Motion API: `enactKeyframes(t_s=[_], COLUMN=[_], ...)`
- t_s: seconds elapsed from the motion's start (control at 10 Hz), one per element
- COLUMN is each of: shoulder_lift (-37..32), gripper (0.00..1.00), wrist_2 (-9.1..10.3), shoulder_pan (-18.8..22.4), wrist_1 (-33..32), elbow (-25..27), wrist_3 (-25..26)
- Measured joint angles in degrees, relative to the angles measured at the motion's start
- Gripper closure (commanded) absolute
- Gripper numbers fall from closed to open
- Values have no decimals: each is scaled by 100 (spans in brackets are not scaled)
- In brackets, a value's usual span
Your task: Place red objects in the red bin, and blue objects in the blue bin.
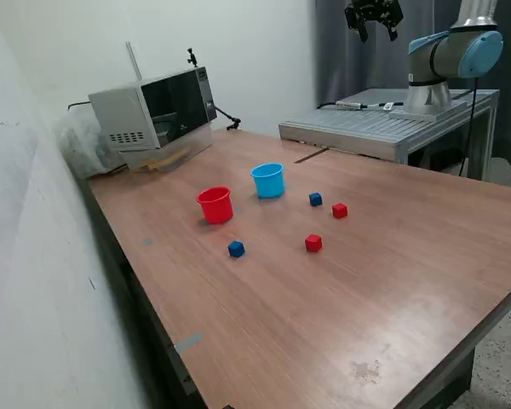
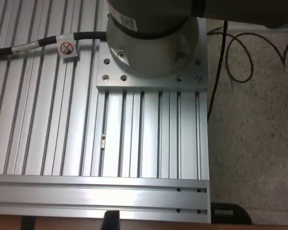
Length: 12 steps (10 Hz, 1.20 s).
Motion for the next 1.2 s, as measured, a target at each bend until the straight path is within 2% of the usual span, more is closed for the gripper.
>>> enactKeyframes(t_s=[0.5, 0.7, 0.8, 0.9, 1.2], shoulder_lift=[5, 86, 144, 194, 839], gripper=[0, 0, 0, 0, 0], wrist_2=[-13, -23, 103, 310, 1092], shoulder_pan=[5, 11, 59, 100, 104], wrist_1=[-11, -265, -769, -1368, -2604], elbow=[-4, -109, -167, -201, -268], wrist_3=[-39, -53, -57, -57, 153])
